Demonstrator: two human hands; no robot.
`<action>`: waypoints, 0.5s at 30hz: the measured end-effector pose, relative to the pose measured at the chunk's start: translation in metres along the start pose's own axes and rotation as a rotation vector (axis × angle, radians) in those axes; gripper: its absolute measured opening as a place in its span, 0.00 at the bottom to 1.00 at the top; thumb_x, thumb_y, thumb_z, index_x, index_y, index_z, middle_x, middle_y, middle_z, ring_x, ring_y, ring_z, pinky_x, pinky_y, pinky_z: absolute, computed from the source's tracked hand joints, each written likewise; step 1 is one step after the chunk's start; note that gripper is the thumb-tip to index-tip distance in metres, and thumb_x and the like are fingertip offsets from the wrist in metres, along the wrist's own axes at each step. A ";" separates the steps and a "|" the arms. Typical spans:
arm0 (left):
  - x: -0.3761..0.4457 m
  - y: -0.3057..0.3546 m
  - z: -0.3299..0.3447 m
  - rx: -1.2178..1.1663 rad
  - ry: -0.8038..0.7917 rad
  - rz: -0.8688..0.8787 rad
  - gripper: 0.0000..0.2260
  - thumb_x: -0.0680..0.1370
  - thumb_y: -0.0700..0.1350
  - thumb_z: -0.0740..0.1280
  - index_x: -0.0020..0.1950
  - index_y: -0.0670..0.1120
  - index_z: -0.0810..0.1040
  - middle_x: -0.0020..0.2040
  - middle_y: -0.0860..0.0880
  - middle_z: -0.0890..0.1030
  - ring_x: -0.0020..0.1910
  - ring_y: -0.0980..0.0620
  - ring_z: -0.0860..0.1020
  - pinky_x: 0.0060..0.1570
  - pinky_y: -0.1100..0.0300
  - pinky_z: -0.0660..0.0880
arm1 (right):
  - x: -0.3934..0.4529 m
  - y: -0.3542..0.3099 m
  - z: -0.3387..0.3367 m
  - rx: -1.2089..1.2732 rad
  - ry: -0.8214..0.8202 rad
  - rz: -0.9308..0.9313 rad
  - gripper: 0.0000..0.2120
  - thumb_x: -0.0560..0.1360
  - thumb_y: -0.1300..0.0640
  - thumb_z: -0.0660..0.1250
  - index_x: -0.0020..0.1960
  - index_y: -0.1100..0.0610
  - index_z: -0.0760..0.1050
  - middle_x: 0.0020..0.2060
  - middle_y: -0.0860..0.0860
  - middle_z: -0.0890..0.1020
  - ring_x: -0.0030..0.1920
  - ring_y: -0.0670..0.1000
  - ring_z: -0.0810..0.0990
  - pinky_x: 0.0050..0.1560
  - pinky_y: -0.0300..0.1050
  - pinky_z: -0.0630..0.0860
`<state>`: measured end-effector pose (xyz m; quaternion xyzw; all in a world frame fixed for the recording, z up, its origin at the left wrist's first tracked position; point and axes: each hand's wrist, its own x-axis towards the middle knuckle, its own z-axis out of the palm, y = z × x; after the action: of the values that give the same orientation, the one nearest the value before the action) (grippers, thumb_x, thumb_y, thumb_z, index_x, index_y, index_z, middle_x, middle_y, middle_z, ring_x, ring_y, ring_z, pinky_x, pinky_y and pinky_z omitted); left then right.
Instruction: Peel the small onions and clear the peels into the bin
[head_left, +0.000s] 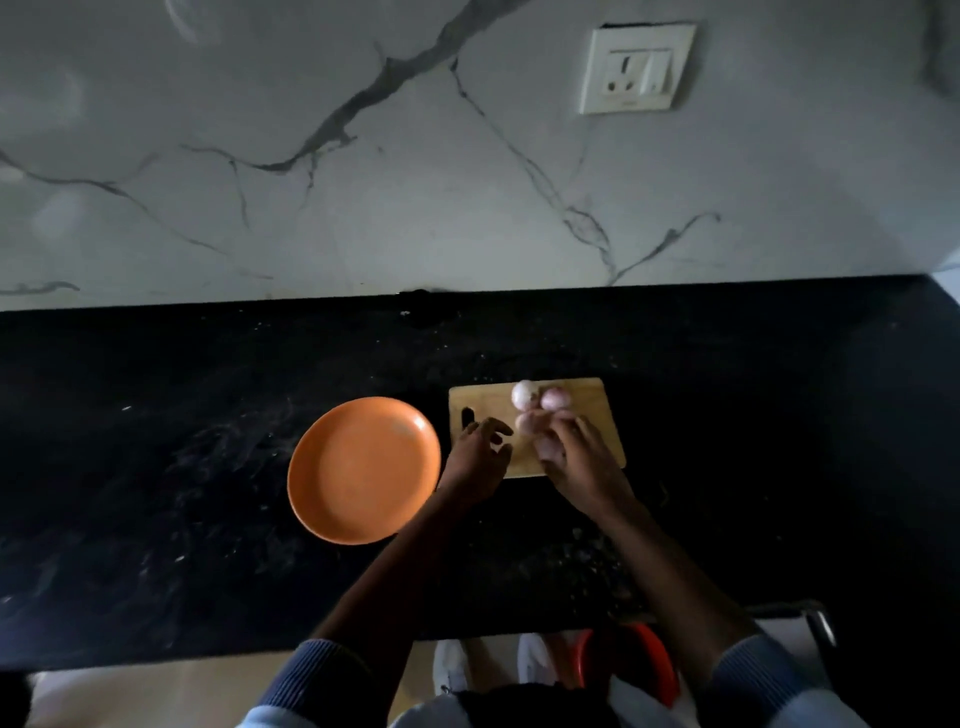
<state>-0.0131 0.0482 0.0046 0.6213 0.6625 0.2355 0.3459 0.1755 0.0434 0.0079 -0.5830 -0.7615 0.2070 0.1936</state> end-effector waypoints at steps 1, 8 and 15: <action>0.001 0.001 0.003 0.008 -0.013 0.006 0.10 0.78 0.43 0.69 0.59 0.45 0.78 0.58 0.44 0.79 0.52 0.46 0.80 0.54 0.54 0.76 | -0.001 0.001 0.002 -0.017 0.001 -0.023 0.24 0.78 0.49 0.67 0.72 0.52 0.68 0.68 0.54 0.72 0.68 0.57 0.71 0.61 0.52 0.76; 0.001 -0.002 0.006 0.005 -0.006 -0.005 0.10 0.78 0.42 0.69 0.59 0.44 0.78 0.58 0.45 0.79 0.48 0.48 0.81 0.50 0.58 0.75 | -0.004 -0.001 0.006 -0.062 0.043 -0.013 0.25 0.79 0.47 0.69 0.70 0.59 0.70 0.67 0.58 0.73 0.66 0.57 0.75 0.59 0.49 0.77; -0.005 -0.007 0.007 -0.022 0.020 -0.041 0.10 0.78 0.42 0.68 0.59 0.46 0.78 0.58 0.47 0.78 0.47 0.53 0.78 0.46 0.62 0.73 | -0.004 -0.006 0.002 -0.030 0.024 0.028 0.21 0.81 0.45 0.64 0.68 0.58 0.71 0.69 0.55 0.73 0.69 0.54 0.72 0.60 0.49 0.74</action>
<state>-0.0125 0.0414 -0.0041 0.6015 0.6758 0.2417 0.3508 0.1709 0.0379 0.0096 -0.5990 -0.7539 0.1911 0.1909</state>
